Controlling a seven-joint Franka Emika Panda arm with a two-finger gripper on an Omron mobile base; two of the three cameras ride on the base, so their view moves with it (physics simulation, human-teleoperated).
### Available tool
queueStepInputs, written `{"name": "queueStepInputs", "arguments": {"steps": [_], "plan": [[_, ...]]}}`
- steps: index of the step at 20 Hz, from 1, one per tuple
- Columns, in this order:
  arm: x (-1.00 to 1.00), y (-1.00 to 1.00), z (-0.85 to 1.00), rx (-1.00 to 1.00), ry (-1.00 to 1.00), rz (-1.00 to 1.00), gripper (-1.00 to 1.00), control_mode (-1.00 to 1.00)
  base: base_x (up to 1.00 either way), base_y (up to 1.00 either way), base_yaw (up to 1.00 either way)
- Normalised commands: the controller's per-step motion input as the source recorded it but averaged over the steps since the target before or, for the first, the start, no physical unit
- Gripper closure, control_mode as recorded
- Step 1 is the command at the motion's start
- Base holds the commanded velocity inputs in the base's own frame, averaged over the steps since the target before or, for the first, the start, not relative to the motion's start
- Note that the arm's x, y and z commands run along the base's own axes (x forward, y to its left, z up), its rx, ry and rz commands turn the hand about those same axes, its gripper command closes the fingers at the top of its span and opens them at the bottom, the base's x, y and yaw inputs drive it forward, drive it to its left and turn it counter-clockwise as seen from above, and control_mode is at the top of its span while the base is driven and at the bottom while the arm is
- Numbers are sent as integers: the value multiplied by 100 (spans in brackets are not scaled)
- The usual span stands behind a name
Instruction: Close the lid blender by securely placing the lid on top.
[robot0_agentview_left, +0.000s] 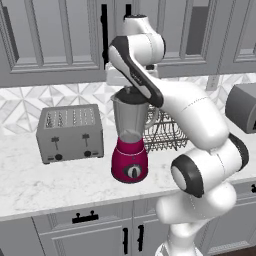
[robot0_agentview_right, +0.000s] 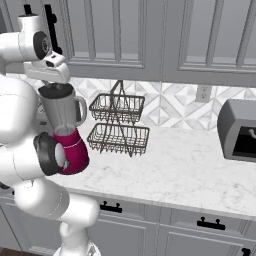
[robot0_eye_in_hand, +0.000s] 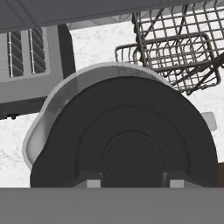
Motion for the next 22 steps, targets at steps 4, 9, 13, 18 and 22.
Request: {"name": "queueStepInputs", "arguments": {"steps": [4, 9, 13, 18, 22], "plan": [[30, 37, -25, 1, 0, 0, 100, -100, 0, 0, 0], [22, 9, -32, 2, -3, 0, 100, -100, 0, 0, 0], [29, 0, -42, 1, -10, 0, 100, -100, 0, 0, 0], [9, 0, -55, 0, -22, 0, 100, -100, 0, 0, 0], [18, 0, -46, 0, -27, 0, 100, -100, 0, 0, 0]]}}
